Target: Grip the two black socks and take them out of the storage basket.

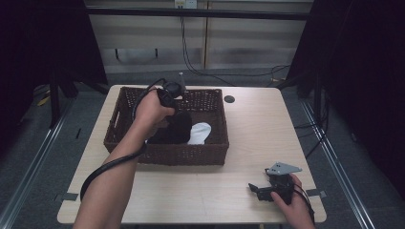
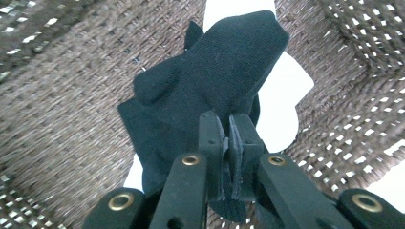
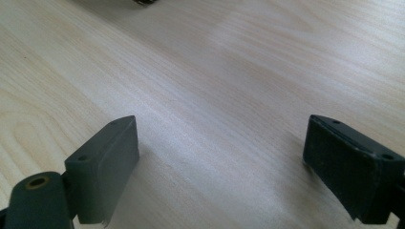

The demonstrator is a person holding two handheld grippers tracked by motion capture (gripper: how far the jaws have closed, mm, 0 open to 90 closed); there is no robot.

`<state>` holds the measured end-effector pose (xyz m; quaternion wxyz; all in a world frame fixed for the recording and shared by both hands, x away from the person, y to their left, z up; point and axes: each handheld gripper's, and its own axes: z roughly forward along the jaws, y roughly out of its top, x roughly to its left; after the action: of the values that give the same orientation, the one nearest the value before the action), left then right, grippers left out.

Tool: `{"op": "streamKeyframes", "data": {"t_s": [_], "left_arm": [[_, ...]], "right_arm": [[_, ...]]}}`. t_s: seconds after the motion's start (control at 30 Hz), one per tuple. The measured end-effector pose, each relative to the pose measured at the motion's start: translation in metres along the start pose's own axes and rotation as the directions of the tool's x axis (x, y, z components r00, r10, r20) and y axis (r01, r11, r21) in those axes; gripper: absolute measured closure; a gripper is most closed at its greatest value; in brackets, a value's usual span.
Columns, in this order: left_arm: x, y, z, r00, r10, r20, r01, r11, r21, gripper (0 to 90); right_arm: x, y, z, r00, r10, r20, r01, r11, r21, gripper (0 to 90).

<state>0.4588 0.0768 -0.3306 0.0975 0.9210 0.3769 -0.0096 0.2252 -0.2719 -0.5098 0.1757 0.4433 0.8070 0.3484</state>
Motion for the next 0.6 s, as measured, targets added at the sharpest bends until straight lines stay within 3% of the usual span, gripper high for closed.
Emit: {"op": "streamKeyframes", "data": {"t_s": [0.37,0.6], "left_arm": [[-0.005,0.0,-0.045,0.9998,0.02,0.008,-0.02,0.9994,-0.028,85.1],[-0.013,-0.001,-0.062,0.9989,0.048,0.005,-0.048,0.9987,-0.016,85.1]], "right_arm": [[0.0,0.0,0.0,1.0,-0.004,-0.001,0.004,1.0,-0.002,11.2],[0.0,0.0,0.0,1.0,-0.003,0.0,0.003,1.0,-0.002,11.2]]}}
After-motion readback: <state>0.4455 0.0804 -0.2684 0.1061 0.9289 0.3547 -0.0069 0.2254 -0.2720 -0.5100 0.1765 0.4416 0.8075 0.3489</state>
